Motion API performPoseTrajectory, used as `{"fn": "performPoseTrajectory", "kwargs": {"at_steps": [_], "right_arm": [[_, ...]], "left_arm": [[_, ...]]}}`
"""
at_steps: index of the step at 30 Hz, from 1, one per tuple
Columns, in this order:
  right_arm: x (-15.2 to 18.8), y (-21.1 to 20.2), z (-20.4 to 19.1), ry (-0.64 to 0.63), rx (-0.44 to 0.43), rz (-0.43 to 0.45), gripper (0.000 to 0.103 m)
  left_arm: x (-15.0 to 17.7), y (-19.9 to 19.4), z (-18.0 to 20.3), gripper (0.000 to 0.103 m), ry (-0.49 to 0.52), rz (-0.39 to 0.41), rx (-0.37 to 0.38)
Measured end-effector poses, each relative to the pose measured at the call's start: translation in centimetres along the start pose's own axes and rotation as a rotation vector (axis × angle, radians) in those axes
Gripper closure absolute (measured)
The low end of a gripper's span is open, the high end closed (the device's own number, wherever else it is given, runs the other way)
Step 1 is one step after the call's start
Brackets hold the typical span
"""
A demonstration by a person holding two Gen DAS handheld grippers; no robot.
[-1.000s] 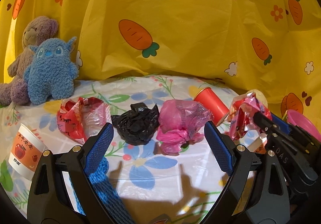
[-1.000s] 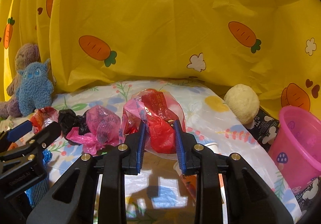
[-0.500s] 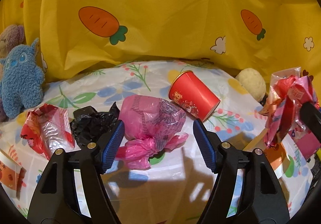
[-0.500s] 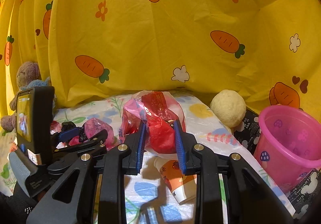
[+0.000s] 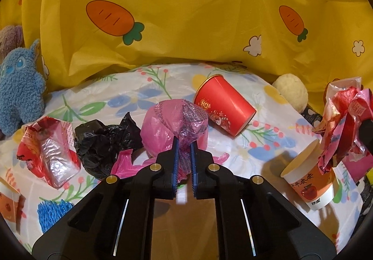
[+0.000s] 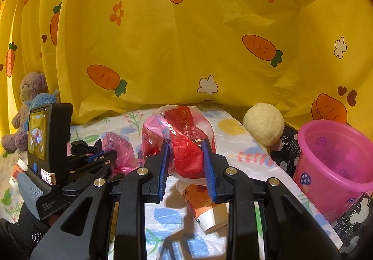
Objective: Collect trash
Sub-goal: 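Carry the held wrapper and pink bag up over the pink bucket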
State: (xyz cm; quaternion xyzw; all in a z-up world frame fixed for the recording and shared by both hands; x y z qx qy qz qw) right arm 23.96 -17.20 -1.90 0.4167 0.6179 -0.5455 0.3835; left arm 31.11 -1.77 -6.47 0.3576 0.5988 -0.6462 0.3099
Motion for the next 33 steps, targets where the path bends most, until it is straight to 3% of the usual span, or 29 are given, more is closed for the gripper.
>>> {"fn": "performPoseTrajectory", "kwargs": {"at_steps": [17, 25, 33], "right_arm": [[-1.1, -5.0, 1.7, 0.019, 0.013, 0.062, 0.075], [-0.9, -8.0, 4.2, 0.035, 0.049, 0.082, 0.075], [-0.8, -10.0, 8.8, 0.054, 0.138, 0.093, 0.075]], "left_arm": [[-1.7, -11.2, 1.7, 0.097, -0.021, 0.174, 0.172], [-1.2, -14.1, 5.7, 0.097, 0.042, 0.196, 0.238], [-1.0, -14.3, 12.5, 0.097, 0.1, 0.18, 0.344]]}}
Point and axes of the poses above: each gripper's, at about its wrist camera, not at the fingertips, and y roughly the way its jaws point, z to its right, x to its underside, the point moved 4 cm from there along y, roughly the way its jaws point, and after that the axes turned 3 degrees about z, right-handed, at the moved point
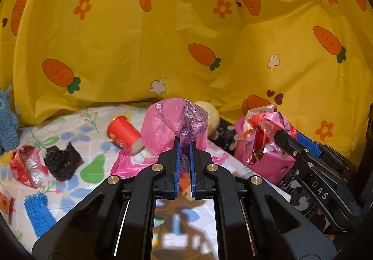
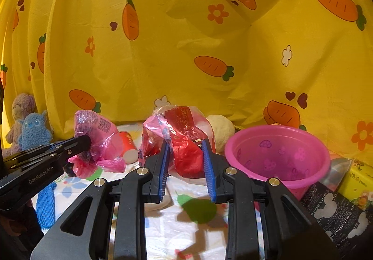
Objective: Collect trash
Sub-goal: 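Carry the held wrapper and pink bag up over the pink bucket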
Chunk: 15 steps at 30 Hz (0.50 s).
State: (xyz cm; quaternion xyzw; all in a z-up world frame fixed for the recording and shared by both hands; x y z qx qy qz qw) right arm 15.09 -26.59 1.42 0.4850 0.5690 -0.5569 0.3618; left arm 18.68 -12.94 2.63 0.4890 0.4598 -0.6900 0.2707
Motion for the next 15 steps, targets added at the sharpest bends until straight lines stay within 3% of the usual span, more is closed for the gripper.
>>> {"fn": "performPoseTrajectory", "kwargs": {"at_steps": [15], "right_arm": [[-2.1, 1.3, 13.8, 0.085, 0.29, 0.032, 0.074]], "left_arm": [[-1.5, 9.3, 13.2, 0.097, 0.093, -0.047, 0.26]]}}
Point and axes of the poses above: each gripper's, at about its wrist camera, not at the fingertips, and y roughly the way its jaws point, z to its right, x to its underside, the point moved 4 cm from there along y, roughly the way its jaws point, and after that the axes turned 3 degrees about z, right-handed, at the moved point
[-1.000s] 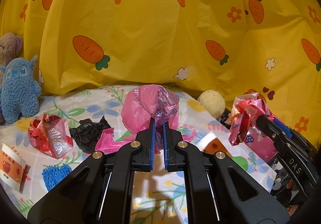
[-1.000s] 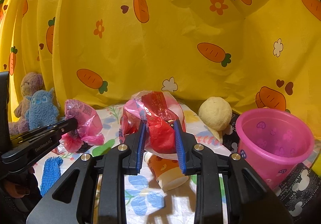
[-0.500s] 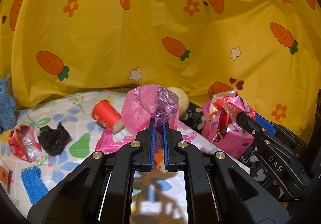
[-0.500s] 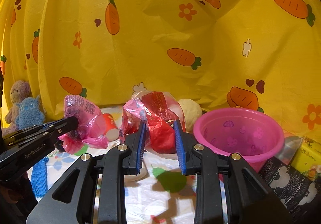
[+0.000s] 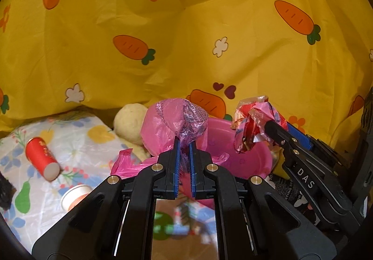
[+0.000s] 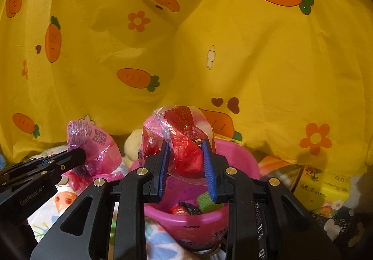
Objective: Collect trash
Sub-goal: 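Carry the held wrapper and pink bag up over the pink bucket, then open both tools to drop the wrapper and bag into the bucket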
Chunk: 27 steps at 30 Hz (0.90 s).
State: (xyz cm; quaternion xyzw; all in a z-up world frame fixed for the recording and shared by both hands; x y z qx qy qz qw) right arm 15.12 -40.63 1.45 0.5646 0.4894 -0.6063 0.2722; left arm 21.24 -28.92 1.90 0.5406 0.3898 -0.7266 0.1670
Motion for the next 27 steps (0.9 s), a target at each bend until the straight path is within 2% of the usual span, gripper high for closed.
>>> {"fn": "performPoseTrajectory", "kwargs": {"at_steps": [10, 19, 27], "right_arm": [[0.4, 3.8, 2.6, 0.005, 0.061, -0.023, 0.073], [1.4, 5.9, 3.9, 0.027, 0.078, -0.073, 0.073], [1.6, 6.7, 3.7, 0.014, 0.076, -0.085, 0.07]], "left_arm": [[1.0, 7.0, 1.7, 0.097, 0.002, -0.09, 0.053], [1.2, 9.0, 2.5, 0.097, -0.007, -0.106, 0.109], [2.1, 10.1, 2.4, 0.096, -0.013, -0.13, 0.118]]}}
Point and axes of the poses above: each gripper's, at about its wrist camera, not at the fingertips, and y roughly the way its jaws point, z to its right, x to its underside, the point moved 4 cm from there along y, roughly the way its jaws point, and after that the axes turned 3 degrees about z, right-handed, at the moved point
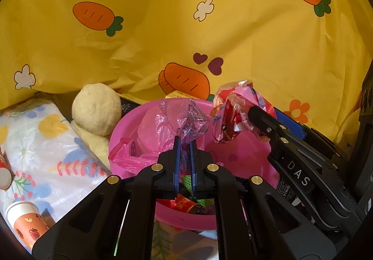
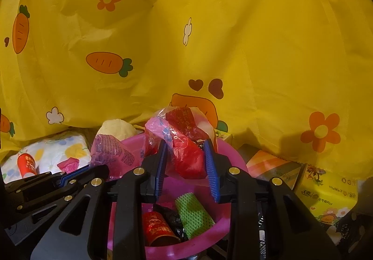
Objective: Collect trash
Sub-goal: 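Open both tools to drop the wrapper and bag into the bucket, then move both open tools from the bucket back over the table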
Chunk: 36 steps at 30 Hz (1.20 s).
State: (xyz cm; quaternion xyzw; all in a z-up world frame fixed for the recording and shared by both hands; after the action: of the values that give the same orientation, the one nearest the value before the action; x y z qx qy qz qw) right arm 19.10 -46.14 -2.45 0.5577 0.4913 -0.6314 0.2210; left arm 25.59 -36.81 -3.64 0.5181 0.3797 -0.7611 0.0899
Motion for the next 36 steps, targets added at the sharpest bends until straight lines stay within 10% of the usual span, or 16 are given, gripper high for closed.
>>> {"fn": "performPoseTrajectory", "kwargs": {"at_steps": [8, 13, 21, 36], "right_arm": [[0.2, 0.7, 0.3, 0.009, 0.004, -0.02, 0.064], [0.0, 0.5, 0.7, 0.017, 0.013, -0.012, 0.054], [0.4, 0.2, 0.7, 0.019, 0.028, -0.014, 0.031], [1.0, -3.3, -1.1, -0.011, 0.031, 0.021, 0.008]], "left_arm": [[0.2, 0.5, -0.2, 0.087, -0.006, -0.02, 0.005], [0.3, 0.0, -1.1, 0.038, -0.047, -0.001, -0.004], [0.1, -1.8, -3.1, 0.009, -0.08, 0.04, -0.116], [1.7, -8.1, -5.5, 0.006, -0.069, 0.094, -0.299]]}}
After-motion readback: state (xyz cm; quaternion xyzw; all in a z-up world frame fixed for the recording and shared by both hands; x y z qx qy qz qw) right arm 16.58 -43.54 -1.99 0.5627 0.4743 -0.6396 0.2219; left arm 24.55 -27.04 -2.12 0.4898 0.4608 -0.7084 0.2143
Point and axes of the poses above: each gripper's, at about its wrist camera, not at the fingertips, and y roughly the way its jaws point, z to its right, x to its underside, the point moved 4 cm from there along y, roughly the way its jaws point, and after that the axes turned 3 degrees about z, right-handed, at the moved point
